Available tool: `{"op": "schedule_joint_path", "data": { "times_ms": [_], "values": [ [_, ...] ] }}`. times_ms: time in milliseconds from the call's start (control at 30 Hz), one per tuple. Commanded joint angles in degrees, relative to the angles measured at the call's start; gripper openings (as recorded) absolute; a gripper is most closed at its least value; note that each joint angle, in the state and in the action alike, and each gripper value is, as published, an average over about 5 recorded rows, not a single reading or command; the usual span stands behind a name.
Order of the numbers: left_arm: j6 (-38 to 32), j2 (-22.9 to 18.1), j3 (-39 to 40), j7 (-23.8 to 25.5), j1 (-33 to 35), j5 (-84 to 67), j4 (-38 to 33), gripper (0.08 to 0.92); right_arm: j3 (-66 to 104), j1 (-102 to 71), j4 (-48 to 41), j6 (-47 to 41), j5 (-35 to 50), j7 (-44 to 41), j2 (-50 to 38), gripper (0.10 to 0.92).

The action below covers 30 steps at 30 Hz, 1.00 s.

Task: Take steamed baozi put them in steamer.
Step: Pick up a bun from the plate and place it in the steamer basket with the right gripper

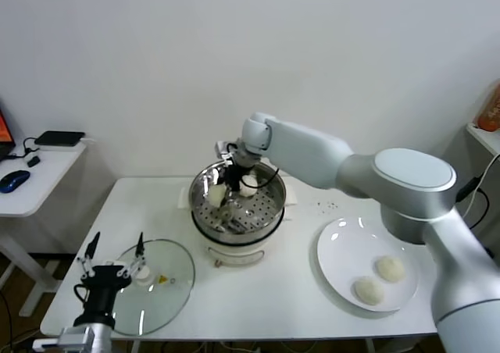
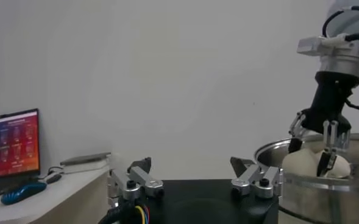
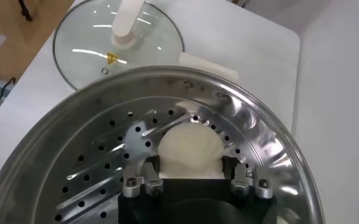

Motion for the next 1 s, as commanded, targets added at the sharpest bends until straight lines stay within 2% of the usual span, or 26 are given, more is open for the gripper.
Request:
{"op": "schedule_joint_path", "data": {
  "times_ms": [33,300,567,767,1000],
  "values": [
    [0.0,-0.05,0.03,0.0,0.07,-0.02,-0.01,0.823,0.51,-0.87,-0.89,0.14,-0.59,0.14,0.69,0.655],
    [-0.07,-0.05,-0.05,0.02,0.29,-0.01,-0.07,0.823,0.94,-1.59,-0.7,0.29,-1.24,0.73,0.59,0.663],
    [-0.16,-0.18,-0.02,0.01,0.35,0.06,-0.06,0.823,1.49,-2.02,-0.78,0.41,-1.85,0.91,0.61,0.811],
    [-0.18,-0.2,-0.09,-0.01,0.47,0.07,-0.16,0.823,2.11,-1.03,1.06,0.48,-1.6,-0.04,-1.2,0.822],
    [-0.12,-0.22,-0.13,-0.03,0.53,0.01,-0.24,0.823,-2.62,5.9,8.39,1.82,3.18,-3.2,-8.07,0.823]
  ]
}}
